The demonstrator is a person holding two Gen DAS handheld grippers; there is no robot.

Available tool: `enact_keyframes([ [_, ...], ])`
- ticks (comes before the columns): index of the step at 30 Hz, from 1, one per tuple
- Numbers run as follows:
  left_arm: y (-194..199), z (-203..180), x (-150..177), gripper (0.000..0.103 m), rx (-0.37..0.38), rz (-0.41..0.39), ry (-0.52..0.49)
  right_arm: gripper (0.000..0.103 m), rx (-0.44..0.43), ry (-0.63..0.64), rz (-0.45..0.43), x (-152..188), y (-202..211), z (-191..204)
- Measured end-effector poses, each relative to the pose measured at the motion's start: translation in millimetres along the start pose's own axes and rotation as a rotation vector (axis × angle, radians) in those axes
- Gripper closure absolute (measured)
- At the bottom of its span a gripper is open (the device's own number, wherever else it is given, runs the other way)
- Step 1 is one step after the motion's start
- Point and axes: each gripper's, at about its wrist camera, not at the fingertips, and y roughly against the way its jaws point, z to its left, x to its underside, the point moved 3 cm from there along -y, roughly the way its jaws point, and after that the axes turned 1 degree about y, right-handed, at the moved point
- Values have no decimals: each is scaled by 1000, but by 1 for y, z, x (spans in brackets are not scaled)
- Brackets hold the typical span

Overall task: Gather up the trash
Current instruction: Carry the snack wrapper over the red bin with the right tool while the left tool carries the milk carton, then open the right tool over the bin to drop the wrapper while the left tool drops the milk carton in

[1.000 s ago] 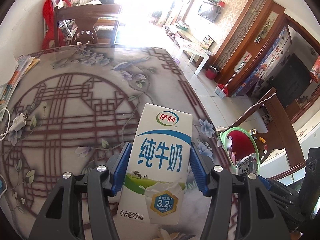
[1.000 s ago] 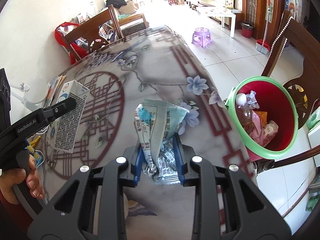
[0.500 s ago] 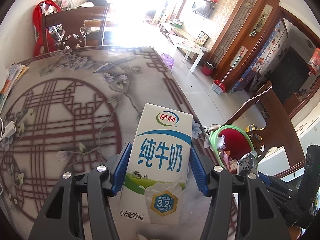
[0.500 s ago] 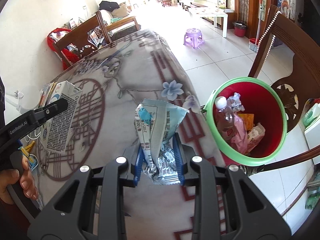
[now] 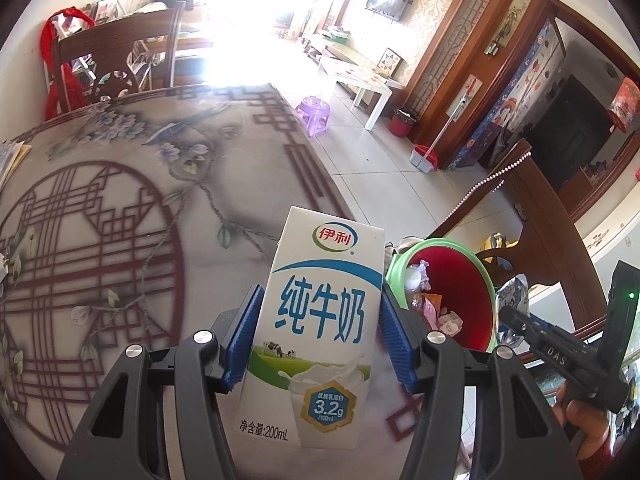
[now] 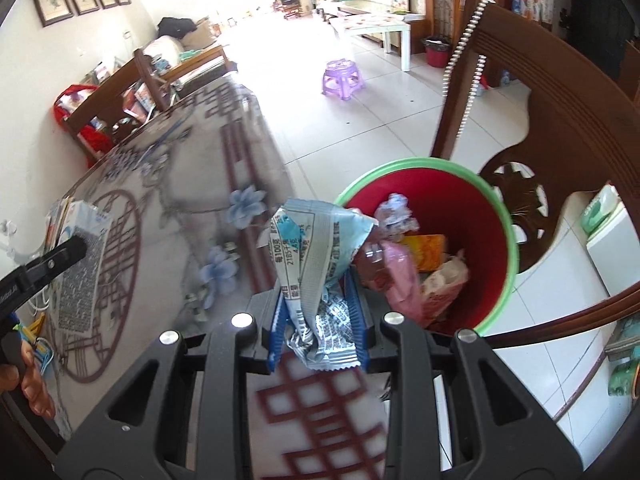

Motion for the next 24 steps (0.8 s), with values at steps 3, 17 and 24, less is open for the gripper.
enact_keyframes([
  [3, -7, -13, -3, 49, 4, 6, -22, 76, 24, -23, -8, -6, -1, -21],
  [17, -27, -37, -10, 49, -12, 44, -63, 75, 52, -55, 11, -26, -25, -63],
  [24, -30, -39, -12, 49, -18, 48, -53, 75, 48, -40, 20, -33, -35, -62],
])
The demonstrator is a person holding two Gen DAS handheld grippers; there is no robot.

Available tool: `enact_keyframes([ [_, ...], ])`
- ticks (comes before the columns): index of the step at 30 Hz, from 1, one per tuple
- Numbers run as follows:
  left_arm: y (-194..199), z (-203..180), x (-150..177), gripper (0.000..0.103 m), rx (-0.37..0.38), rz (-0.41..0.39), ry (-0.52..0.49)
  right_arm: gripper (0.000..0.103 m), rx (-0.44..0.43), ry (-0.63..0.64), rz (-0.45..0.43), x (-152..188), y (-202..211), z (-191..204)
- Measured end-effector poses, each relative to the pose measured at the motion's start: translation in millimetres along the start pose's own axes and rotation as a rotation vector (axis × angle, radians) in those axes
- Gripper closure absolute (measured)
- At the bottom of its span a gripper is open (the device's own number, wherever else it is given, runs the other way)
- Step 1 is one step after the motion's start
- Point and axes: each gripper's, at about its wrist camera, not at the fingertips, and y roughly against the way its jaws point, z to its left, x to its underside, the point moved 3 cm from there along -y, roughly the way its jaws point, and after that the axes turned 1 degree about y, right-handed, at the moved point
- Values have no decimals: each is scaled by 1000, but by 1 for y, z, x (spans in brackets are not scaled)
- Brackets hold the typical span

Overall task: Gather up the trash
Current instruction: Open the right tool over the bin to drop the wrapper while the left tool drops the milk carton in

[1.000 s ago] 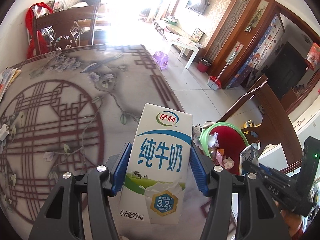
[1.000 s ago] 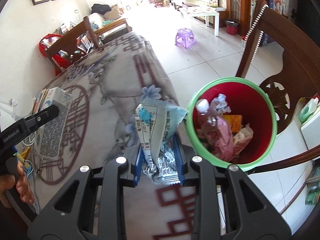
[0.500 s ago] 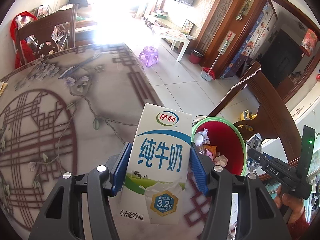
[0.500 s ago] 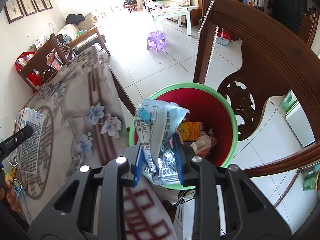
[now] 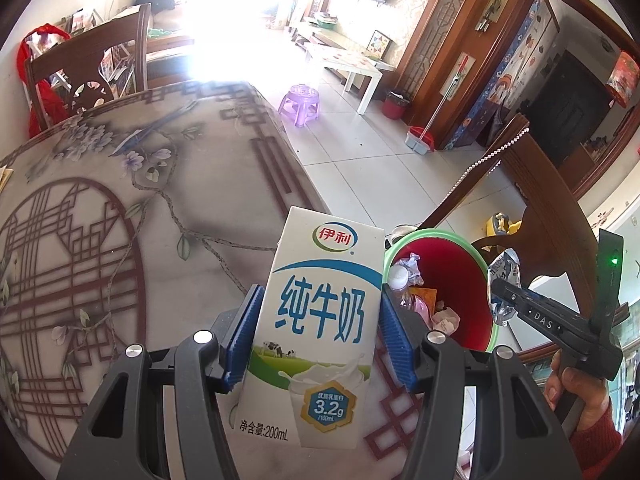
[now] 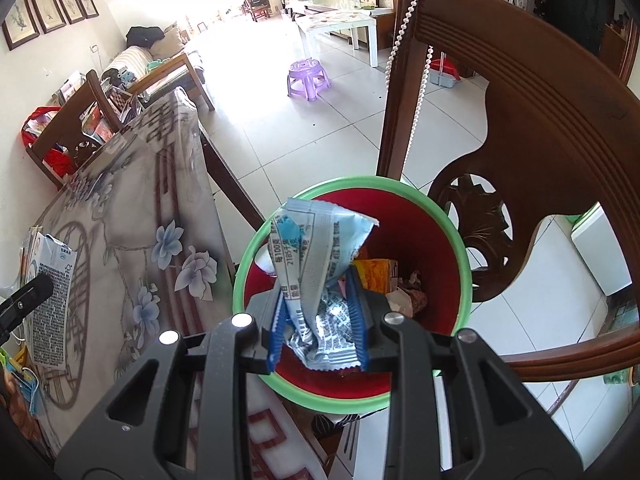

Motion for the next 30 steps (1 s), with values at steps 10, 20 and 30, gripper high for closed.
enact_keyframes([
  [10, -14, -18, -7, 49, 45, 16, -42, 46, 27, -5, -17, -8, -4, 1],
  [20, -68, -101, -16, 49, 206, 113, -200, 35, 143, -55, -100, -5, 31, -34],
  [30, -101, -153, -13, 49, 253, 177, -297, 33, 218, -108, -66, 23, 42, -66],
])
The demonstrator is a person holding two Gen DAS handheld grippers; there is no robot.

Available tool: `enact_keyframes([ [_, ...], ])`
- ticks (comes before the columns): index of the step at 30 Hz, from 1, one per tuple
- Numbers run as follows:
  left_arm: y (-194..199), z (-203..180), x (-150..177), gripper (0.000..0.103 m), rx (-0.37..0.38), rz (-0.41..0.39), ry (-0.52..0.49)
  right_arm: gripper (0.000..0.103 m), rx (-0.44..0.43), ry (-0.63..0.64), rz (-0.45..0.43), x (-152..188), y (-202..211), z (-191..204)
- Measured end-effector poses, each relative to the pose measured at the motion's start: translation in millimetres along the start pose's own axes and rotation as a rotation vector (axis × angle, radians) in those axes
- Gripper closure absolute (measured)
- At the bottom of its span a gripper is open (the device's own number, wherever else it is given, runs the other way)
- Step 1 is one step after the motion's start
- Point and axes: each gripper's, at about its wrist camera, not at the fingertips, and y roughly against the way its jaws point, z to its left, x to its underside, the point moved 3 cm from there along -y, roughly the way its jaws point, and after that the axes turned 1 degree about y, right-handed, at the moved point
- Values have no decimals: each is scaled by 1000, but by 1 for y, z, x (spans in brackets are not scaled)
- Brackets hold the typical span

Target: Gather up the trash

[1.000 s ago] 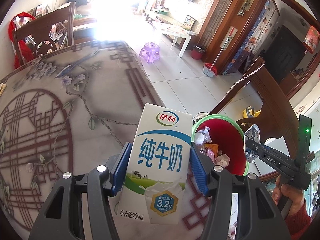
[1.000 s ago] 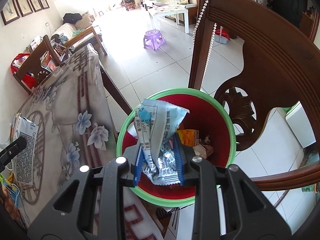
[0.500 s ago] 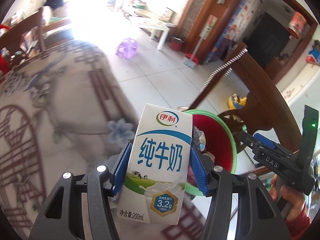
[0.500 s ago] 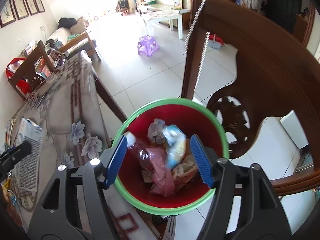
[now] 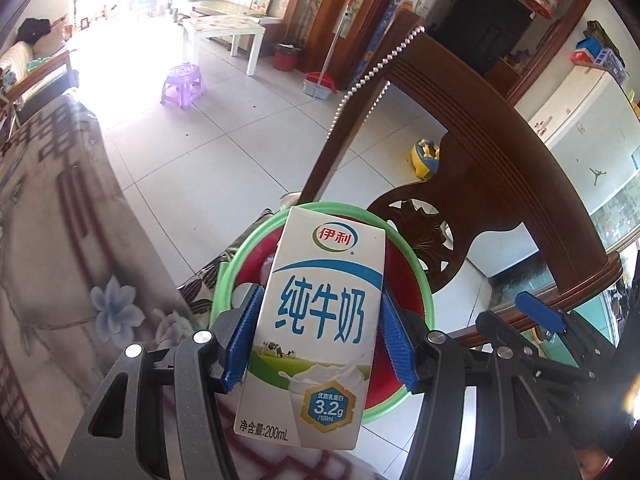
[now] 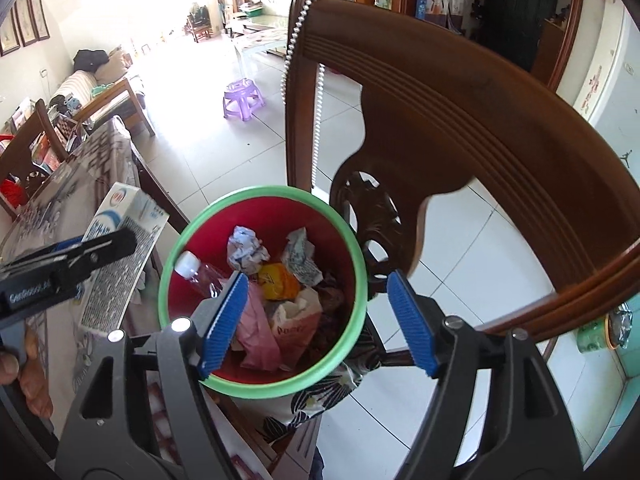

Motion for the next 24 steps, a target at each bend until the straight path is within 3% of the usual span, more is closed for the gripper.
enact_keyframes([
  [10, -25, -21, -11, 47, 37, 42, -47, 33, 20, 6, 3, 3, -1, -5],
  [12, -25, -23, -11, 29, 48, 41, -45, 33, 24, 8, 5, 4, 0, -4],
  [19, 2, -16, 1, 22, 72, 14, -25, 31, 58, 25, -1, 17, 14, 0],
  [24, 54, 2, 20, 11, 9, -108, -42, 29, 76, 19, -32, 31, 39, 12],
])
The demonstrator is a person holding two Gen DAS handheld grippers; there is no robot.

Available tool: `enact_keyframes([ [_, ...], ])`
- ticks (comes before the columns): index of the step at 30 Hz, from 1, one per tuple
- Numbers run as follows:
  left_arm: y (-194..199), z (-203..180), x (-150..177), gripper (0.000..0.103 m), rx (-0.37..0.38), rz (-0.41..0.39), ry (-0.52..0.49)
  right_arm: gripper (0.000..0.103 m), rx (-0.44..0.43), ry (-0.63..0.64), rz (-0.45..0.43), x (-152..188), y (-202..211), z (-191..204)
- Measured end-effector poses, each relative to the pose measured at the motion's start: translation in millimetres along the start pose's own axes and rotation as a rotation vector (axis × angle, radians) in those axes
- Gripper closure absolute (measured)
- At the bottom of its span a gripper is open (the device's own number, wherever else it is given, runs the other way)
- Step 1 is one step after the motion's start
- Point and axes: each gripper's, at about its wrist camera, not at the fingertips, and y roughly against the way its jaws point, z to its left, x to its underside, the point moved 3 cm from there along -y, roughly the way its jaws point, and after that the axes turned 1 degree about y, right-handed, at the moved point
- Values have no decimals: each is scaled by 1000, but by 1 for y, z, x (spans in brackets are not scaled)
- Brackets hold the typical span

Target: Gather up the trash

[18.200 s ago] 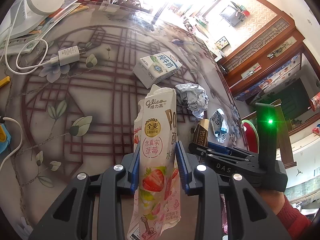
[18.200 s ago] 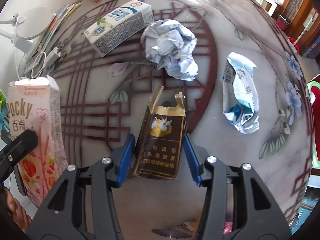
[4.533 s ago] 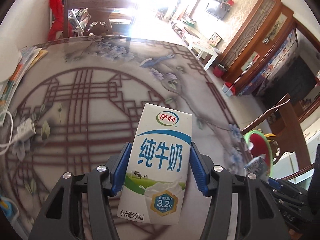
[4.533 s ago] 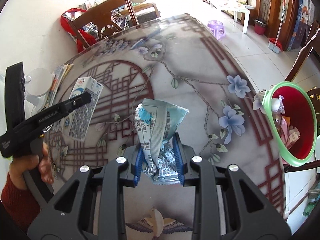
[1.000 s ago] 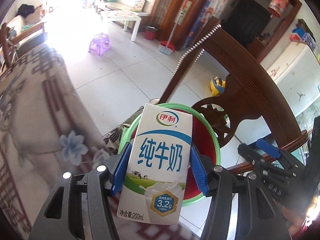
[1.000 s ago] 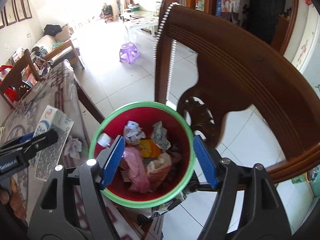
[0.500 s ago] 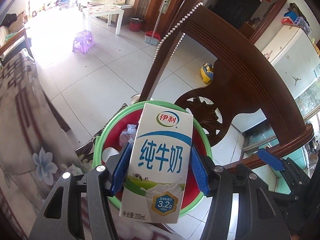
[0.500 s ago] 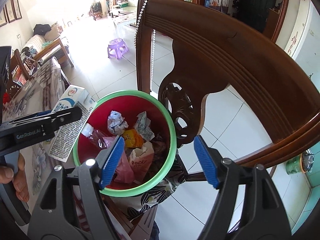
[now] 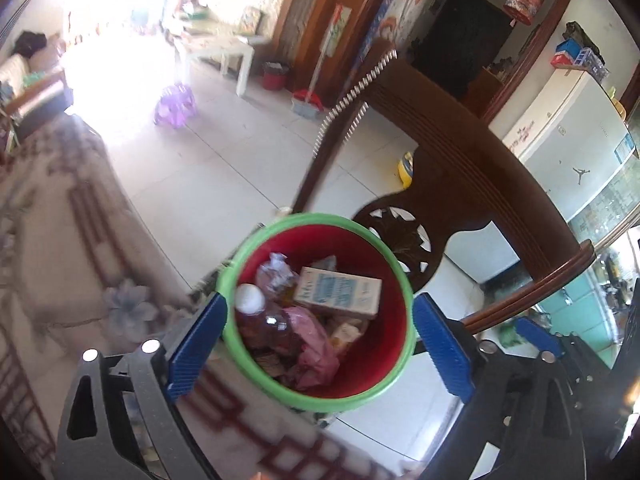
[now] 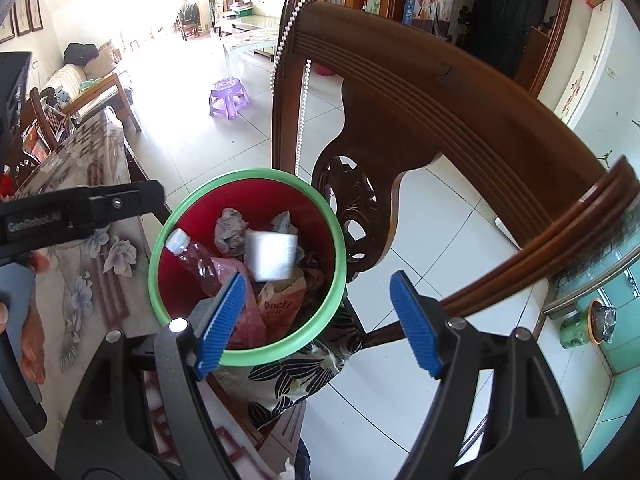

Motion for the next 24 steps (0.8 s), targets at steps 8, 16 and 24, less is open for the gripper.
enact_keyframes([
  [8, 134, 54, 38, 8, -149, -278, 9, 5, -30, 91, -100, 25, 52, 66],
  [16, 260, 112, 77, 8, -291, -502, 98, 5, -167, 135, -367, 43, 131, 151],
  [24, 327, 163, 106, 8, -400, -555, 249, 5, -230, 77, -522, 39, 182, 199],
])
